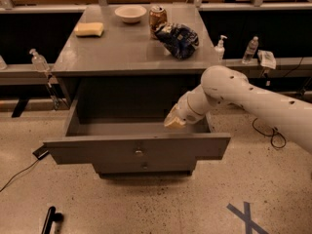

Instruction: Open top drawer

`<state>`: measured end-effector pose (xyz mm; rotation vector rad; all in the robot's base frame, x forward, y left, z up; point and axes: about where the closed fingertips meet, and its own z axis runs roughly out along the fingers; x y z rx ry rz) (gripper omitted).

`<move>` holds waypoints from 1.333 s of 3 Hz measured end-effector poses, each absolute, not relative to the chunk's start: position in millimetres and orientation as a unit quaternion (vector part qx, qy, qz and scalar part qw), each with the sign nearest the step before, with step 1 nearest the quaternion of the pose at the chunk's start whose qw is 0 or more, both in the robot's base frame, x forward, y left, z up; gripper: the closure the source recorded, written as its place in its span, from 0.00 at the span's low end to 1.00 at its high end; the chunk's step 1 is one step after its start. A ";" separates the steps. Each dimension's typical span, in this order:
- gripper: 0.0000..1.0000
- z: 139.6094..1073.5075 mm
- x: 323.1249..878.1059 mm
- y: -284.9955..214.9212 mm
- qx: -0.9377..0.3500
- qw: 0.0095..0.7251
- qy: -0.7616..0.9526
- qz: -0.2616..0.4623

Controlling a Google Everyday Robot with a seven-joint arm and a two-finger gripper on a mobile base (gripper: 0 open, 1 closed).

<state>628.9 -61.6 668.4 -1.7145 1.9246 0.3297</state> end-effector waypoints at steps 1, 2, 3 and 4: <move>1.00 692.9 612.9 -56.7 -0.605 0.327 0.713 0.139; 1.00 716.8 609.7 -52.1 -0.578 0.383 0.706 0.147; 1.00 747.1 613.3 -55.7 -0.537 0.450 0.694 0.164; 0.98 790.8 618.6 -80.8 -0.469 0.533 0.687 0.155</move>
Offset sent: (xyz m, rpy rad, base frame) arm -0.0237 0.0075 0.0847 0.3458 -0.2159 -0.1465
